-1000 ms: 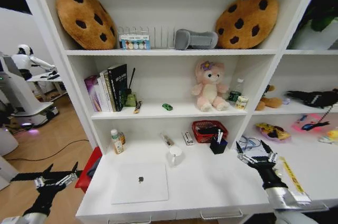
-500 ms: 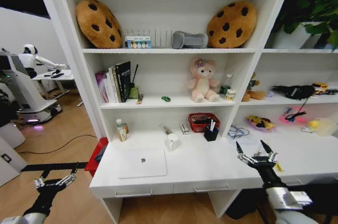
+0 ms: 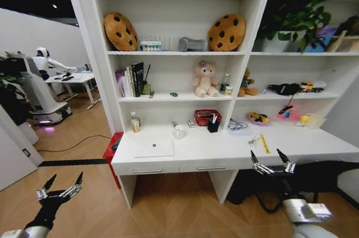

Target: Organize the objects on the table.

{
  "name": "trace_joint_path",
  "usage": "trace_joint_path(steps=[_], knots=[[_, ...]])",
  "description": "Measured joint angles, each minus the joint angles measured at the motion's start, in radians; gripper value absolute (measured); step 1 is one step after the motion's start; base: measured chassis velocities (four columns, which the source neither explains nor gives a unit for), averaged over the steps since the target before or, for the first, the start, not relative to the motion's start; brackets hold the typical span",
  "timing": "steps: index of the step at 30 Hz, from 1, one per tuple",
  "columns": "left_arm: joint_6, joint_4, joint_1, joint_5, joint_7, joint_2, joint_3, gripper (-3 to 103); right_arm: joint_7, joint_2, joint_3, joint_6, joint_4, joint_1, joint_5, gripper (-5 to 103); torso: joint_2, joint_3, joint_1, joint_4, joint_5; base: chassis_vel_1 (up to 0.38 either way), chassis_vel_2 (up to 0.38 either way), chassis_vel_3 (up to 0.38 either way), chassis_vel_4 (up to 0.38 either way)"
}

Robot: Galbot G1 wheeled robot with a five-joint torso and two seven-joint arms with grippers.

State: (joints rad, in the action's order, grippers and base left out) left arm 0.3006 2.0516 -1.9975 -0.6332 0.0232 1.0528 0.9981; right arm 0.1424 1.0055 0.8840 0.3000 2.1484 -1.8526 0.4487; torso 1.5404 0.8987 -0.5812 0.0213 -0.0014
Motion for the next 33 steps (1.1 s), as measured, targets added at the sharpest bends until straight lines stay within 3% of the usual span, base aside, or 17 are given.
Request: trace_joint_path(steps=[2, 5, 6, 33], knots=[[0.0, 0.0, 0.0, 0.0, 0.0, 0.0, 0.0, 100, 0.0, 0.0, 0.0, 0.0, 0.0, 0.0, 0.0, 100, 0.0, 0.0, 0.0, -0.0005, 0.0015, 0.192, -0.141, -0.2, 0.236], [0.0, 0.0, 0.0, 0.0, 0.0, 0.0, 0.0, 100, 0.0, 0.0, 0.0, 0.0, 0.0, 0.0, 0.0, 100, 0.0, 0.0, 0.0, 0.0006, 0.0022, 0.082, -0.056, -0.143, 0.098], [0.0, 0.0, 0.0, 0.0, 0.0, 0.0, 0.0, 100, 0.0, 0.0, 0.0, 0.0, 0.0, 0.0, 0.0, 100, 0.0, 0.0, 0.0, 0.0009, 0.0007, 0.0, 0.0, 0.0, 0.0], [0.0, 0.0, 0.0, 0.0, 0.0, 0.0, 0.0, 100, 0.0, 0.0, 0.0, 0.0, 0.0, 0.0, 0.0, 100, -0.001, 0.0, -0.001, 0.0, 0.0014, -0.011, 0.013, 0.016, -0.01]])
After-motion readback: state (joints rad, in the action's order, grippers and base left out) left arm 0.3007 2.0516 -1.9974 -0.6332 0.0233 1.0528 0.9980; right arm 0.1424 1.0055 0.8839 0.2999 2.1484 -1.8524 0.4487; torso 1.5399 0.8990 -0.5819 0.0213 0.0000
